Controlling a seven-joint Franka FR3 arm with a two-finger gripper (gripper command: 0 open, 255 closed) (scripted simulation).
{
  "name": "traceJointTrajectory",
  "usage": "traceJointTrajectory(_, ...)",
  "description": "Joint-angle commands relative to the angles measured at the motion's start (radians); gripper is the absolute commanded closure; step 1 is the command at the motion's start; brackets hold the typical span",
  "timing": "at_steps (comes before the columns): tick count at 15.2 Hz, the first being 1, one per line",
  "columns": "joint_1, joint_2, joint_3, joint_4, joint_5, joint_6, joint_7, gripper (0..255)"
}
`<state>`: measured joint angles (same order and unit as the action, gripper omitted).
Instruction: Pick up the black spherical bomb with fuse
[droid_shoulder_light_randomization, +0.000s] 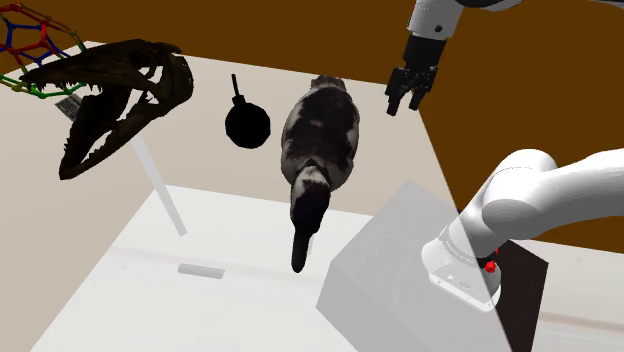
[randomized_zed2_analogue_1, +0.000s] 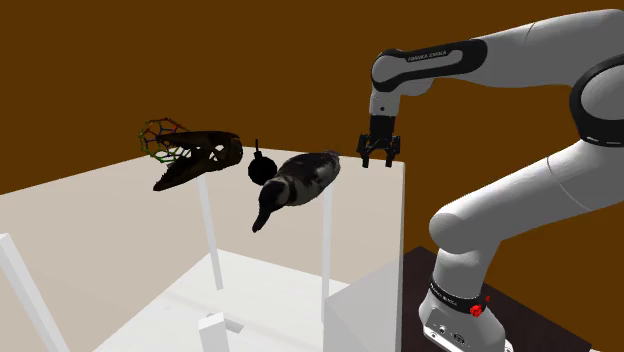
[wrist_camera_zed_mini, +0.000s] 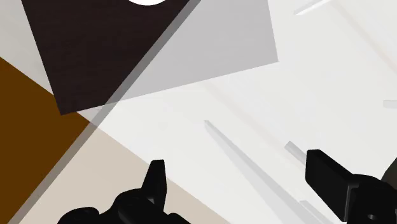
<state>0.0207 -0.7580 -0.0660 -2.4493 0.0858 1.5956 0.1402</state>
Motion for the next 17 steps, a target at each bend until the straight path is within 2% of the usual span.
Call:
traceJointTrajectory(1, 0.0, 0.0, 0.0, 0.0, 0.0, 0.0, 0.0, 0)
traceJointTrajectory(9, 0.064, 0.22, 0.143, 0.232, 0.059, -0.007, 0.146, 0)
traceJointTrajectory(17, 0.107, 0.477, 0.268, 0.534, 0.052, -0.054, 0.298, 0)
